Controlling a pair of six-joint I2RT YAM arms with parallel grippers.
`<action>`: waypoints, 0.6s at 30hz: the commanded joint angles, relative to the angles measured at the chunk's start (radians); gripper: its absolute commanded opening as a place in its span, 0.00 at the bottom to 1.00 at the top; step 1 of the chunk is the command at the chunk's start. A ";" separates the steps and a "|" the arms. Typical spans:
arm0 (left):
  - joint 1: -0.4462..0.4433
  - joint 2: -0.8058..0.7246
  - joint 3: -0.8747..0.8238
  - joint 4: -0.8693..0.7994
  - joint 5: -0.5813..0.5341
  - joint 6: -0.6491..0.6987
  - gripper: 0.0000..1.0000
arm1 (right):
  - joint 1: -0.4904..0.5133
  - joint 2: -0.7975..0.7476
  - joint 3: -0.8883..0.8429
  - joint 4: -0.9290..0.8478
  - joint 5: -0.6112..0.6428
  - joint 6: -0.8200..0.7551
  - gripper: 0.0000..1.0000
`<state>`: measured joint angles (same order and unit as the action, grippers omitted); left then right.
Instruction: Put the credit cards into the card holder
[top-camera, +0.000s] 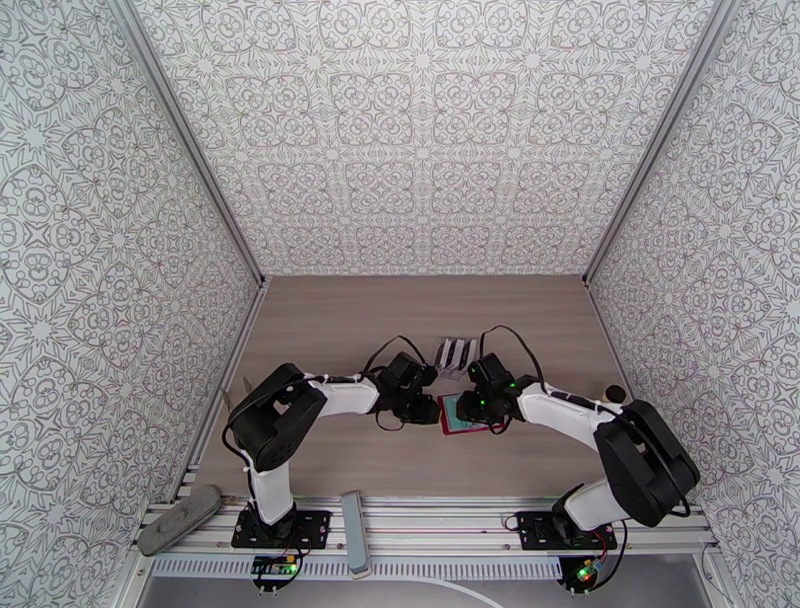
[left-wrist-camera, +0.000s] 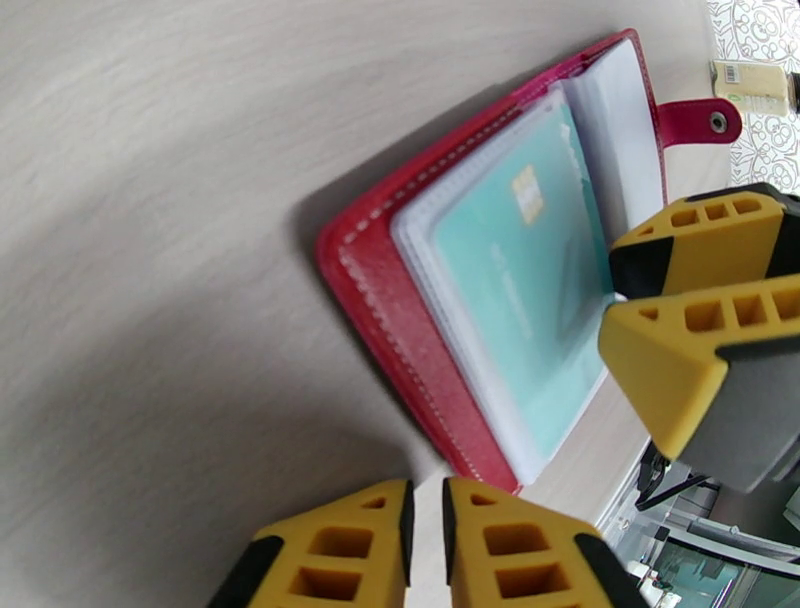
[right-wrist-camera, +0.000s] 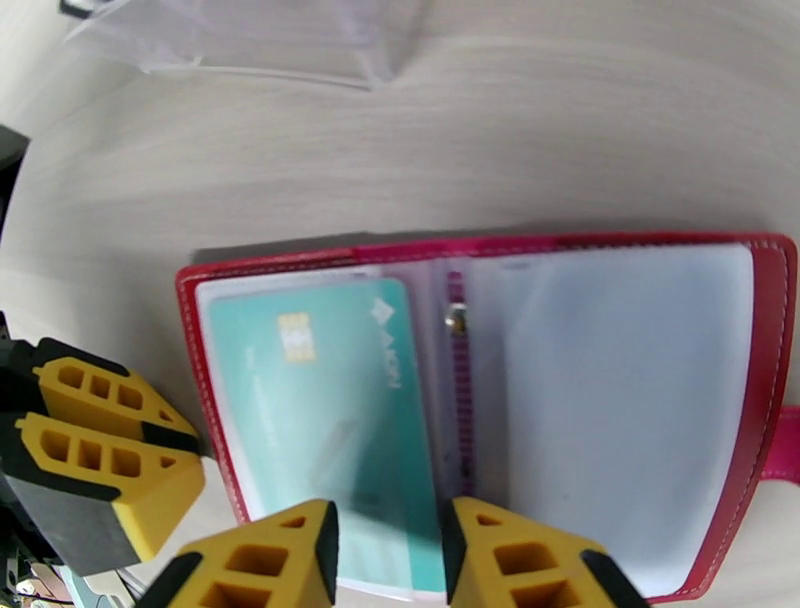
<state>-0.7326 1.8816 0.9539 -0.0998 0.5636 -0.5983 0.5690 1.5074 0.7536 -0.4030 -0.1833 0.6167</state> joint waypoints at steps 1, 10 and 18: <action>0.021 0.052 -0.029 -0.053 -0.083 0.022 0.18 | 0.022 0.008 0.030 0.012 0.015 0.015 0.34; 0.021 0.050 -0.033 -0.051 -0.078 0.020 0.18 | 0.066 0.033 0.050 0.020 0.018 0.034 0.34; 0.036 0.042 -0.039 -0.057 -0.083 0.028 0.19 | 0.065 -0.007 0.070 -0.054 0.085 0.027 0.42</action>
<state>-0.7300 1.8816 0.9535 -0.0994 0.5667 -0.5983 0.6243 1.5257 0.7834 -0.4152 -0.1528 0.6407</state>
